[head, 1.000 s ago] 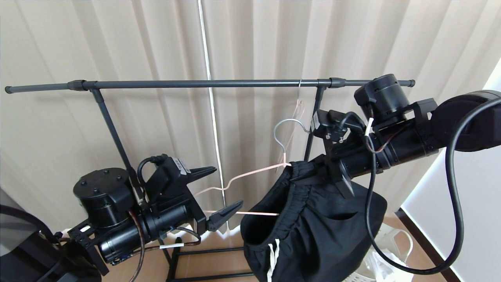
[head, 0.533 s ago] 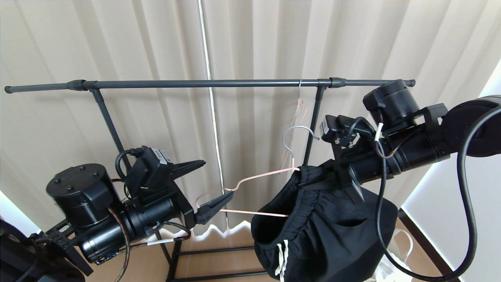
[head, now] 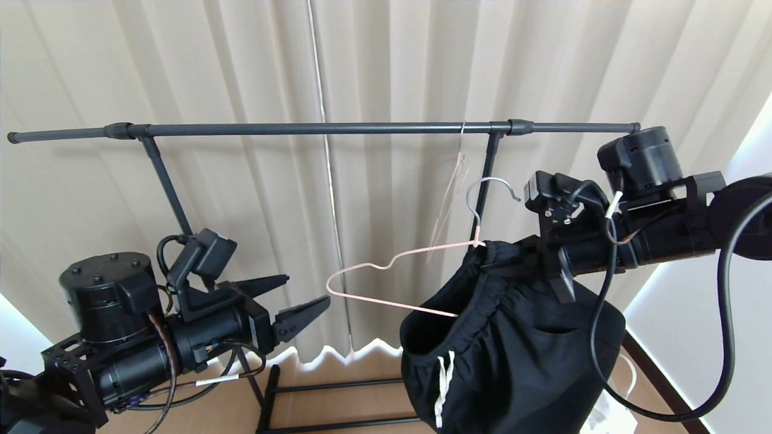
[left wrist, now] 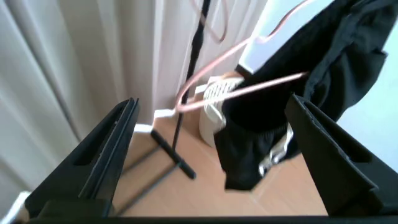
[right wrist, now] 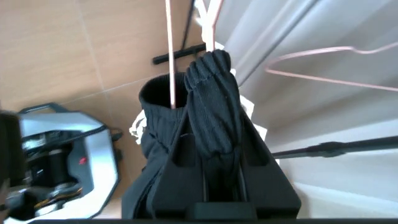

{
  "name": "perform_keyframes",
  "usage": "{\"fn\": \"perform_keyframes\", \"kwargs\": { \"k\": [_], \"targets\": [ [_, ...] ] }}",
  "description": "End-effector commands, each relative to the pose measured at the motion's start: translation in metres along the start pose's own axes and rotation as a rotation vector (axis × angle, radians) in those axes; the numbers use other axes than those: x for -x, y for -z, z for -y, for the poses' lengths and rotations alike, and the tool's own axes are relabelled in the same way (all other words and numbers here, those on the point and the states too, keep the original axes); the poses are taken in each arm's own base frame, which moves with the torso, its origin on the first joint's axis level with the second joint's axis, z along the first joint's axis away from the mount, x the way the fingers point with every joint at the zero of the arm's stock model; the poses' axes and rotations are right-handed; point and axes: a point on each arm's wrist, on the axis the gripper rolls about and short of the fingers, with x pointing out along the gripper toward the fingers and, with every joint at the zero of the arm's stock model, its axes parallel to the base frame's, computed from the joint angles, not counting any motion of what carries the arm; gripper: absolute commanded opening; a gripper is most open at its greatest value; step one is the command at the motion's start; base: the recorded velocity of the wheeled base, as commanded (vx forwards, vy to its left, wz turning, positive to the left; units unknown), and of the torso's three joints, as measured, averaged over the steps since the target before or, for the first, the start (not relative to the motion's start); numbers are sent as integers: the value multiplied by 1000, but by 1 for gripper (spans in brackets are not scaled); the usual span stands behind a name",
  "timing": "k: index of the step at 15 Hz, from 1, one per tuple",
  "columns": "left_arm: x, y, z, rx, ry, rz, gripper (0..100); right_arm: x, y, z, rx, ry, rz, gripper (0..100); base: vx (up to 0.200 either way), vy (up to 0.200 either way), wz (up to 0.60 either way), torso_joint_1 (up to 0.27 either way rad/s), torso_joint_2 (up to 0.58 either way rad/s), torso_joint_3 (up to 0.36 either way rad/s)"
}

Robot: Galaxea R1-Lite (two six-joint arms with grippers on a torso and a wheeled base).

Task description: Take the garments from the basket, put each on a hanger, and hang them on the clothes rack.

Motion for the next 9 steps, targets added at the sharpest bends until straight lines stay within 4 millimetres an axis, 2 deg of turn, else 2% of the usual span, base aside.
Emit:
{"fn": "perform_keyframes", "kwargs": {
  "k": [1,3,6,9],
  "targets": [
    [-3,-5,0,44,-17,-58,100,9,16,-15,20,40,28,0,0,0,0,0,0,0],
    [-21,-9,12,124,-44,-144,100,9,27,-23,57,75,67,0,0,0,0,0,0,0],
    [-55,1,19,194,-88,-258,100,20,26,-29,107,128,122,0,0,0,0,0,0,0],
    [-78,16,25,192,-103,-309,100,28,22,-34,109,140,141,0,0,0,0,0,0,0]
  ]
}}
